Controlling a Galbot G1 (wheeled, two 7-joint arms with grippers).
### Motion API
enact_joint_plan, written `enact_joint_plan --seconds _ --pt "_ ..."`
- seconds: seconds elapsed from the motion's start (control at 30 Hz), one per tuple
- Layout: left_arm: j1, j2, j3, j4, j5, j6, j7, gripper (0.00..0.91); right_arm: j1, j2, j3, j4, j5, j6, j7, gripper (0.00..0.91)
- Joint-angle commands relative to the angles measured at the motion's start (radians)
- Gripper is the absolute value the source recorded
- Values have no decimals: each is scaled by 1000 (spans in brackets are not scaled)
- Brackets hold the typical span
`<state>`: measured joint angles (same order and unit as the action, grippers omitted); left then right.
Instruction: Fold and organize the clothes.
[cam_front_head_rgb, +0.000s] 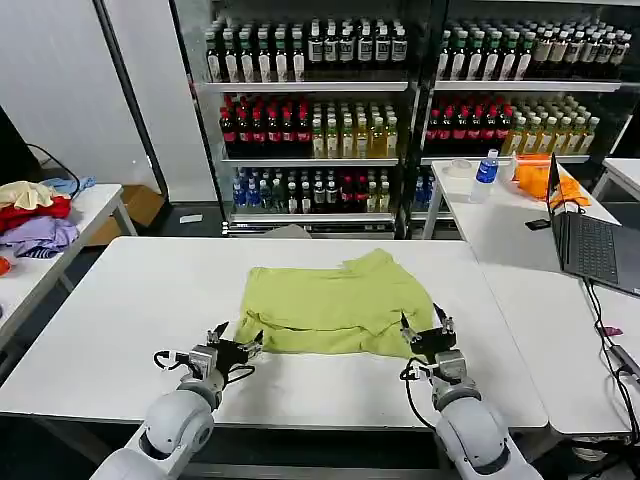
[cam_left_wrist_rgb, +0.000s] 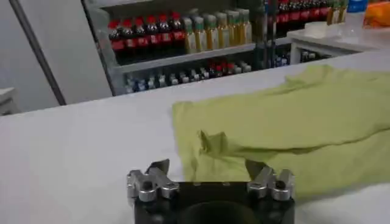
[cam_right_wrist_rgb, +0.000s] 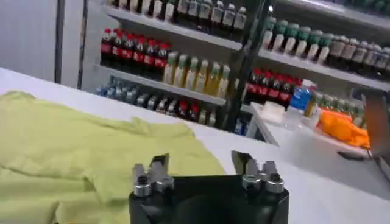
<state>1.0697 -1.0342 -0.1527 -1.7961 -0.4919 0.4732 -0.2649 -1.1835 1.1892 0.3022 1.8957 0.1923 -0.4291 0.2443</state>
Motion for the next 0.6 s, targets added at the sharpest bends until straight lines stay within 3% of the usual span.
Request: enact_joint_plan --seconds 0.03,0.1,0.13,0.17,0.2,0.23,0.27,0.4,0.6 --pt "-10 -12 0 50 -25 -4 -2 907 -40 0 31 11 88 -80 35 907" --pt "-17 -14 2 56 -34 -4 -2 897 -44 -1 32 7 130 -122 51 907" --pt "-20 -14 4 58 -34 -5 -1 746 -44 -1 31 6 148 -136 59 907" --pt "-22 -14 5 61 -34 -8 -1 423 -45 0 31 4 167 -149 67 907" --pt "-23 -14 7 62 -34 -11 0 302 -45 2 29 1 189 -149 80 907" --pt "-23 -14 9 63 -34 -14 0 111 -44 4 27 -7 197 -149 83 907" --pt "-23 -14 11 64 -34 -17 1 71 -44 6 25 -12 205 -149 85 907" --pt "-22 -14 16 65 -33 -20 3 30 -48 6 17 -17 251 -150 93 0" --pt "-21 -12 17 65 -32 -20 6 30 -51 4 12 -23 281 -149 95 0"
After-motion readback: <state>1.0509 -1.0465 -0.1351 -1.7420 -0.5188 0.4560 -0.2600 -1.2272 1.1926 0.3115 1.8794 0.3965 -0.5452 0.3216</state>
